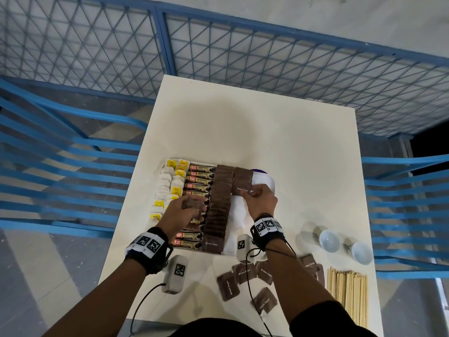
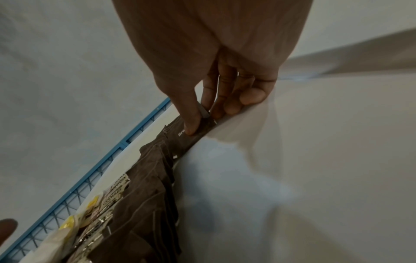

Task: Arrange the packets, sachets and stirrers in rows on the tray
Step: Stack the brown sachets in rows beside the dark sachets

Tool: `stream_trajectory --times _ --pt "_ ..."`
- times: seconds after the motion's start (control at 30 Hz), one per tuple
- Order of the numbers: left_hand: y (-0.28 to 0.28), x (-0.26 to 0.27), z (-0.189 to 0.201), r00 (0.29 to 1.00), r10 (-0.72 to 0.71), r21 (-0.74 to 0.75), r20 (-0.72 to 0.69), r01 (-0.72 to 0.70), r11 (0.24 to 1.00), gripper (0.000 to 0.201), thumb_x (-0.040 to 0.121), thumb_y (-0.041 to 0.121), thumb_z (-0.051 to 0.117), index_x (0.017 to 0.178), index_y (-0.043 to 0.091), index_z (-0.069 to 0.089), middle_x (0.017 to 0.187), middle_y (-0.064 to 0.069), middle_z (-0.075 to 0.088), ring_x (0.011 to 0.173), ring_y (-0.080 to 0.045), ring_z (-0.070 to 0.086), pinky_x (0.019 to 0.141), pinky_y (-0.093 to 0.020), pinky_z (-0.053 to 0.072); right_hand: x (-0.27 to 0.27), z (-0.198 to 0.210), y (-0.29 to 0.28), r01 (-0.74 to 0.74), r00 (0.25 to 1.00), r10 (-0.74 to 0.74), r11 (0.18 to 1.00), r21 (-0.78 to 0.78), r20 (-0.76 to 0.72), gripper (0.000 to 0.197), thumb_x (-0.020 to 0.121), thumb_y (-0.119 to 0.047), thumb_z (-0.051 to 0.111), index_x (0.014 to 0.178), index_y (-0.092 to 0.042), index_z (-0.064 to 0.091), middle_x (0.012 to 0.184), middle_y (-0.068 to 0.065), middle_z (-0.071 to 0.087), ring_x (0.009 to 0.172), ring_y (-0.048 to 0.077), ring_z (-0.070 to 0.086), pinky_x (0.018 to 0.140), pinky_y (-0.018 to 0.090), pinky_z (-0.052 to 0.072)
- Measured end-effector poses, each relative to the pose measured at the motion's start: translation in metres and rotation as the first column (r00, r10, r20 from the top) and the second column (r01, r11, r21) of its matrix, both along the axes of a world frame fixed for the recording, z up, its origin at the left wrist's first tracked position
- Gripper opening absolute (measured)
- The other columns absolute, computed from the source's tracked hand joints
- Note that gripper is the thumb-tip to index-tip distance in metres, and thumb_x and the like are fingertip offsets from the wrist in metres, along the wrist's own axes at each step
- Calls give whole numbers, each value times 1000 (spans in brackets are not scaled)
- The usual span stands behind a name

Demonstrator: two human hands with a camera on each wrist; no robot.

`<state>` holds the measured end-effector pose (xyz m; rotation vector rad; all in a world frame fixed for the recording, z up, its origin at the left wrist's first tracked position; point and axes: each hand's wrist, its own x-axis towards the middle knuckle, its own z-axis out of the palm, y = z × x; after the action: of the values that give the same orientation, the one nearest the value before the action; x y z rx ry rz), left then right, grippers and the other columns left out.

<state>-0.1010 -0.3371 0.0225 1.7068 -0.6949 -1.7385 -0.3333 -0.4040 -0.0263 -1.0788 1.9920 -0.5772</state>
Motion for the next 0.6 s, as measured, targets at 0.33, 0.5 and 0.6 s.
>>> stream_trajectory --times 0.33,0.5,0.6 --pt "1 0 -5 1000 4 6 -1 -4 1000 37 90 -10 55 115 13 69 106 -17 74 80 -25 69 60 -37 58 -1 -2 -1 9 1000 -9 1000 -2 1 32 69 -42 87 87 -25 65 77 -10 70 76 8 64 61 8 35" --pt "1 -1 -4 1000 6 -14 -25 -7 1000 36 91 -11 59 119 11 66 108 -20 73 81 -28 71 59 -36 59 -1 -3 0 0 1000 0 1000 -5 -8 30 71 -39 86 86 -26 64 77 -9 69 78 11 64 61 9 35" --pt "2 -2 -4 998 14 -45 -55 -17 999 34 93 -10 60 124 6 61 110 -24 72 90 -37 74 64 -41 63 -2 0 0 3 1000 -3 1000 4 -24 31 74 -40 83 92 -24 64 81 -7 70 80 12 63 62 13 36"
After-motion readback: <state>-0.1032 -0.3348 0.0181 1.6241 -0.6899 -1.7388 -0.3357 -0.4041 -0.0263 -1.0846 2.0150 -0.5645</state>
